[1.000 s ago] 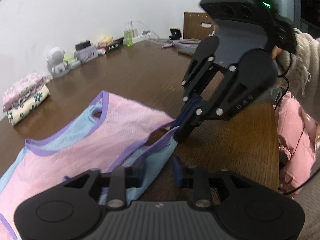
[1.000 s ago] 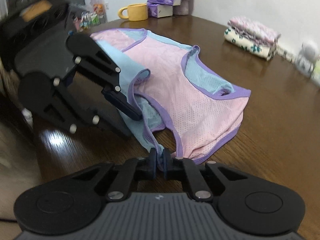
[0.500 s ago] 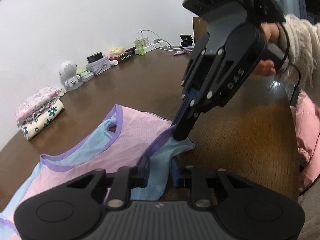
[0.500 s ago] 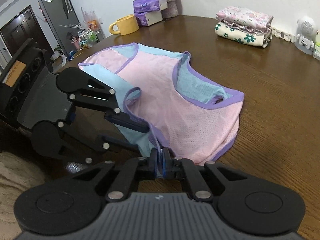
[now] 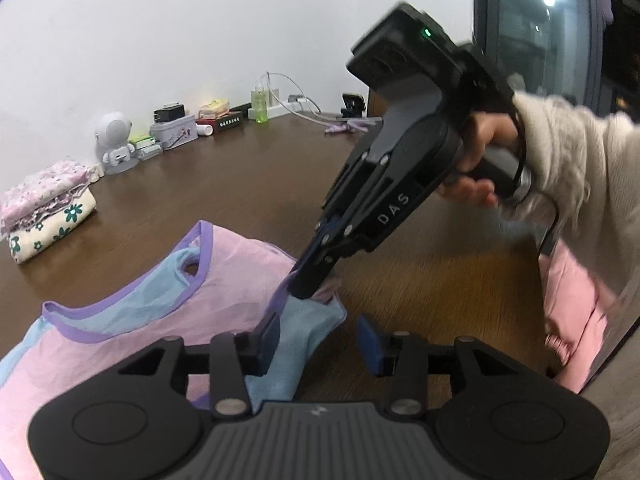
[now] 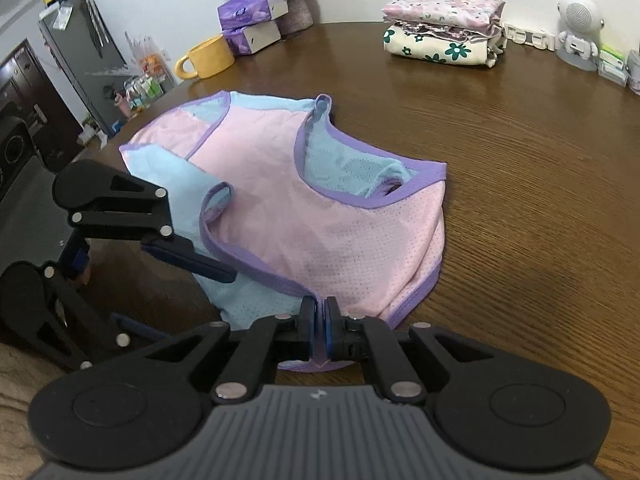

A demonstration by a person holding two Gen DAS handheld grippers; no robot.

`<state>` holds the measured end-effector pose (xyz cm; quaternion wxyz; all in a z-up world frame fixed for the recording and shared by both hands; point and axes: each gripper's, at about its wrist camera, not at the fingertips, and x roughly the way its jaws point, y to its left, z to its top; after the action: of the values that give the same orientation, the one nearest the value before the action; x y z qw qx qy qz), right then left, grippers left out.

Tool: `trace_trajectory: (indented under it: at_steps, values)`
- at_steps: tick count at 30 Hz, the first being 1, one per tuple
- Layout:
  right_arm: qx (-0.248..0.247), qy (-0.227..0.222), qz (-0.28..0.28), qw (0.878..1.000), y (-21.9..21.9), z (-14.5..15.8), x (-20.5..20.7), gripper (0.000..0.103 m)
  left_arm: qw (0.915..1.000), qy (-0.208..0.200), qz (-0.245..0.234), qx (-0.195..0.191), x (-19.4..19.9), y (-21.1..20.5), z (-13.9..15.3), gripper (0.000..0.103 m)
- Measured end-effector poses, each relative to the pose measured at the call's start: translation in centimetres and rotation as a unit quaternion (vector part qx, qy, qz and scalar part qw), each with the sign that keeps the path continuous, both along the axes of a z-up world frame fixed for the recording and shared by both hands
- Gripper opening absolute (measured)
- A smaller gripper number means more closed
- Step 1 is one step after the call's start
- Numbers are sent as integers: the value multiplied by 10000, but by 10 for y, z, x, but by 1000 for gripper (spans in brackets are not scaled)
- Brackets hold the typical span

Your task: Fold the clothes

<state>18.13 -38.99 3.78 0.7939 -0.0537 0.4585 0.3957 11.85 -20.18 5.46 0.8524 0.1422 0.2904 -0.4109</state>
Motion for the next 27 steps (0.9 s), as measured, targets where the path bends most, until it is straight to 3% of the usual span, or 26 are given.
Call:
trace_trajectory:
  at_steps: [7,17,20,22,27]
  values:
    - [-8,-63,-66,10000,-2,3,10,7,9934,653,640,-694,23,21,3,40]
    - [12,-340,-93,9994,-8,9,-2,13,9854,1070,884,-988,41,31,-2,42]
    - [20,-434,-97,9990,-10,11,-7,19,9863,1014,856,-982,43,30,1,42]
    - [26,-497,-100,9987,-11,12,-11,34,9885,969,748,-882,46,24,0,42]
    - [-166,-723,-9,9972,-11,9,-31,36,9939,902,270,-581,48,0,-9,41]
